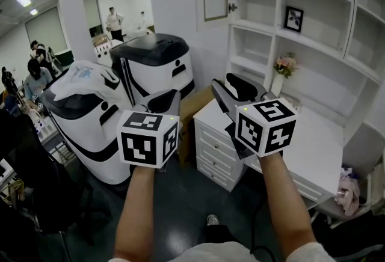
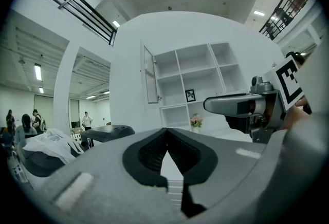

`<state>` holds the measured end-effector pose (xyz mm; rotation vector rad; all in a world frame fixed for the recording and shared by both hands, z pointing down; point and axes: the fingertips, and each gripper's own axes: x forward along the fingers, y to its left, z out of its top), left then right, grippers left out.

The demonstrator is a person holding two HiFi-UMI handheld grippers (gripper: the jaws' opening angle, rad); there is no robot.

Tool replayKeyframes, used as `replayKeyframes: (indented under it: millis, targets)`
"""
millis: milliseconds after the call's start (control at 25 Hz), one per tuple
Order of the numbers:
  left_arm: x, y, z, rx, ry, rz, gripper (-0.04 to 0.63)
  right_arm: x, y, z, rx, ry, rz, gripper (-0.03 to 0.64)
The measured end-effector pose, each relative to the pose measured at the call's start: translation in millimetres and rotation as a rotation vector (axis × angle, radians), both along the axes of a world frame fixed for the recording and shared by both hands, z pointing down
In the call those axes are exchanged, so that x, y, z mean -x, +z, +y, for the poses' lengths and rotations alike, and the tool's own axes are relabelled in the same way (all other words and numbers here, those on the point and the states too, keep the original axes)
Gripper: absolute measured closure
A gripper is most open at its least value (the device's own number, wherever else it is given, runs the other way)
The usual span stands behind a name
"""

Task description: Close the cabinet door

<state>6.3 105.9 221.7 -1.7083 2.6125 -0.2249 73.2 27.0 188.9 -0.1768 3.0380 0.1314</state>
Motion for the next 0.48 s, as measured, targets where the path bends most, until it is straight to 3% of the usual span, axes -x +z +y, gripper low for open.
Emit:
replayKeyframes:
  millis: [480]
  targets:
    - [75, -7, -73, 0.004, -0.032, -0.013, 0.595, 75, -4, -78, 0.017, -0.026, -0.01, 0.436]
